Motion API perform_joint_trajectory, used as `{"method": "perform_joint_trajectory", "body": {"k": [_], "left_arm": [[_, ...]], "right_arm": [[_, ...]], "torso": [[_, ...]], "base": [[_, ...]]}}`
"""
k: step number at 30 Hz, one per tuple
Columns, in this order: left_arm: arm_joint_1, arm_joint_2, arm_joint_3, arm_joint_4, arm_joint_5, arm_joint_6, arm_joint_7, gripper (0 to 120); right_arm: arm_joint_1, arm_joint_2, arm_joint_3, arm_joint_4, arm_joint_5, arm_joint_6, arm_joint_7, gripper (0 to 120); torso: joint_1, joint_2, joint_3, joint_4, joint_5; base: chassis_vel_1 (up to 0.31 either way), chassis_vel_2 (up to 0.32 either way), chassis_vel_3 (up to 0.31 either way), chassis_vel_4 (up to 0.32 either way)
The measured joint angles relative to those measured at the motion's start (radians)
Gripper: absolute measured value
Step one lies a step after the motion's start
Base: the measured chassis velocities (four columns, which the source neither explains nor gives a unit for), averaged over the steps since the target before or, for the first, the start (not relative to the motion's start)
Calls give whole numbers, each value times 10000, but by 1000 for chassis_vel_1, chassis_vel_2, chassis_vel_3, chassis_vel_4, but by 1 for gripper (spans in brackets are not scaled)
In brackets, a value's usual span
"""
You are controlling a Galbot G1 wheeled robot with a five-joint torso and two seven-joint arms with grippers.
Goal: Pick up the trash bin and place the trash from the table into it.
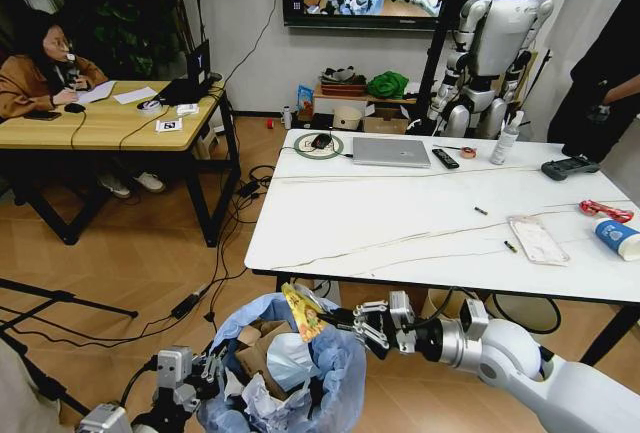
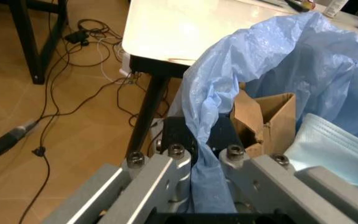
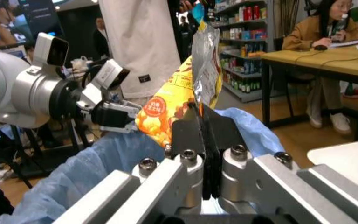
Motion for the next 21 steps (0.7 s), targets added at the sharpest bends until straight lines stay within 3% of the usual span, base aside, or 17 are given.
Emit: {"method": "perform_joint_trajectory", "body": {"k": [19,21], "left_arm": [[-18,-37,36,0,-23,1,8,0],[-11,-39,36,-6,-24,1,9,0]], "right_arm": [[164,184,-825,5,-114,-149,154,0],[165,212,-871,-25,-174,-165,192,7]], "torso": [[0,0,0,-1,-1],[0,0,0,0,0]], "base": [[0,0,0,0],[0,0,0,0]]}}
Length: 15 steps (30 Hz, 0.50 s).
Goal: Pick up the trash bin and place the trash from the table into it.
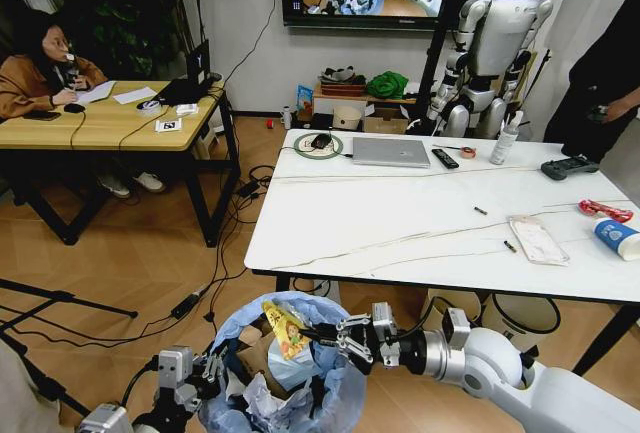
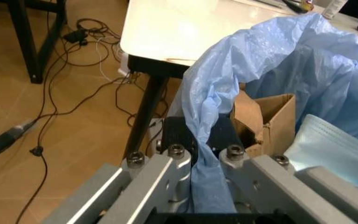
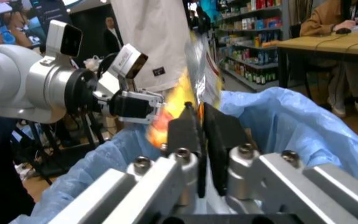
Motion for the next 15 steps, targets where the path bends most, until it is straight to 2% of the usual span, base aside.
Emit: {"method": "perform_joint_trajectory", "body": {"k": [15], "left_arm": [[-29,1,-4,9,-14,6,0,0]], "right_arm": [[-62,-51,-8,31,-104,-18,88,59]], "torso": [[0,0,0,0,0]], "base": [[0,0,0,0]]}}
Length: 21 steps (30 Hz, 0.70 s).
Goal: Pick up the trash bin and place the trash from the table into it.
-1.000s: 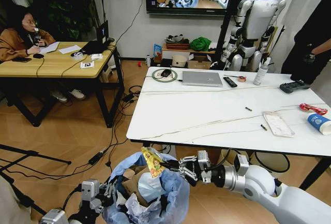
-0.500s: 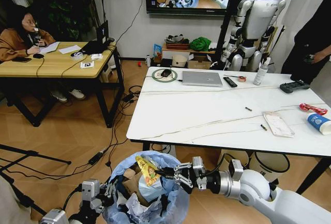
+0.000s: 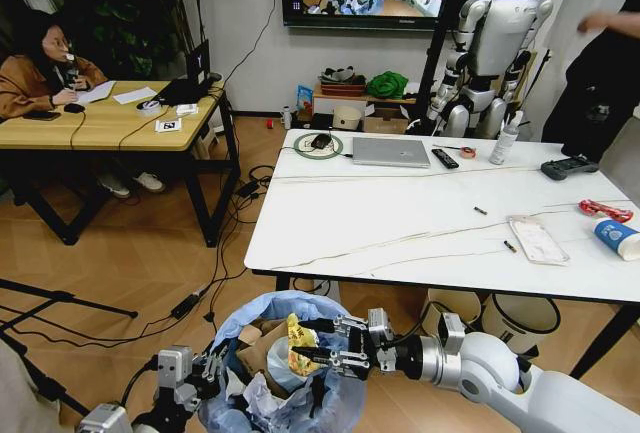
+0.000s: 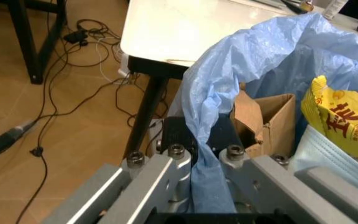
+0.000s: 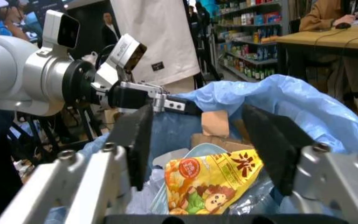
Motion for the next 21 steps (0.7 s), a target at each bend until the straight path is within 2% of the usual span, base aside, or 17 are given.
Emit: {"method": "perform_joint_trajectory", "body": {"k": [8,10,12,14,15,17,20,21], "left_arm": [[-63,-28,5,61,20,2,0,0],[-70,-31,5,70,44,1,-1,0],[-94,-15,17,92,58,1,-1,0],[-123,-3,29,143,144,-8,-1,0],[-123,-3,29,143,144,-8,-1,0],[-127,-19,19,186,232,-45,1,0],[-224,128,-13,240,211,-58,-9,0],[-224,128,-13,240,211,-58,-9,0]], "right_arm": [[-11,-80,334,370,86,216,718,91],[-16,-4,485,409,96,376,988,94],[-106,200,1201,632,362,454,1791,100],[-345,298,2130,840,551,298,2701,100],[-345,298,2130,840,551,298,2701,100],[-941,296,3406,834,654,299,3241,100],[-2092,203,5247,621,691,112,2932,100],[-2092,203,5247,621,691,112,2932,100]], "torso": [[-2,0,0,0,-1],[-3,0,0,0,-1],[-2,0,0,2,3],[-2,0,0,2,-3],[-2,0,0,2,-3],[-2,0,0,3,1],[-2,0,0,-1,1],[-2,0,0,-1,1]], "base": [[0,0,0,0],[0,0,0,0],[0,0,0,0],[0,0,0,0],[0,0,0,0],[0,0,0,0],[0,0,0,0],[0,0,0,0]]}}
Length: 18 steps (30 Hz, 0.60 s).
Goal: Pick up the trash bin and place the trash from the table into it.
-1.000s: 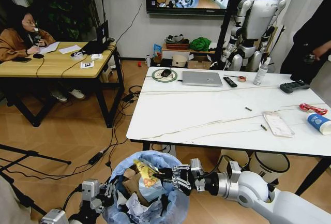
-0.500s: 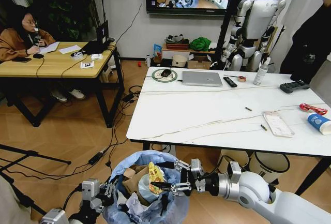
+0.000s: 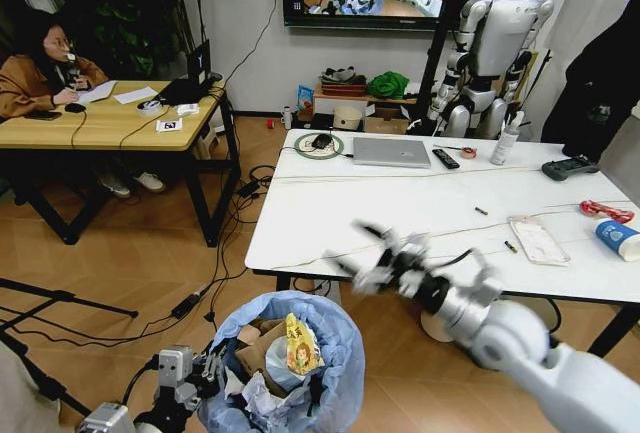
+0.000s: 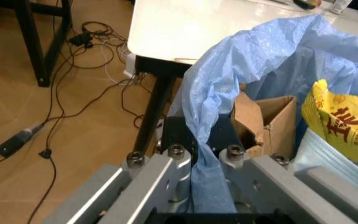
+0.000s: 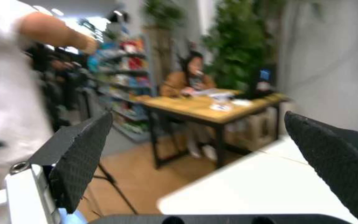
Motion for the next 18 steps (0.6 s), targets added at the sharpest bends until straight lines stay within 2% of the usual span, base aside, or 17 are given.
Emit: {"method": "perform_joint_trajectory", "body": {"k": [2,5,7,9,10,11,13,14,16,18], "left_arm": [[-104,81,99,37,9,-6,-4,0],[-234,47,374,236,207,-84,41,0],[-238,39,440,297,251,-127,71,0],[-243,91,527,443,380,-242,170,0],[-275,125,536,564,508,-353,272,0],[-287,133,536,599,541,-387,299,0],[-326,105,530,747,574,-533,370,0],[-326,105,530,747,574,-533,370,0],[-366,116,546,883,537,-598,436,0],[-433,199,541,918,466,-600,439,0]], "right_arm": [[-842,212,1295,-186,68,-11,-494,100],[-2055,1115,3109,-488,-171,57,-893,100],[-2338,1341,3492,-545,-338,98,-950,100],[-3053,1904,4494,-639,-964,231,-1152,100],[-3518,2310,5123,-635,-1452,409,-1278,100],[-3663,2452,5299,-619,-1593,453,-1311,100],[-4371,3457,6082,-424,-2216,706,-1606,100],[-4371,3457,6082,-424,-2216,706,-1606,100],[-4844,5073,6693,-281,-2755,1033,-1919,100],[-5032,5960,7002,-271,-3055,1310,-2174,100]], "torso": [[0,0,-1,-2,-4],[1,0,0,1,2],[0,0,0,2,0],[0,0,-1,0,5],[0,0,-1,0,-5],[0,0,-1,0,-7],[0,1,-1,0,-4],[0,1,-1,0,-4],[0,1,-2,-1,0],[-1,1,-2,-4,-1]], "base": [[0,0,0,0],[0,0,0,0],[0,0,0,0],[0,0,0,0],[0,0,0,0],[0,0,0,0],[0,0,0,0],[0,0,0,0],[0,0,0,0],[0,0,0,0]]}}
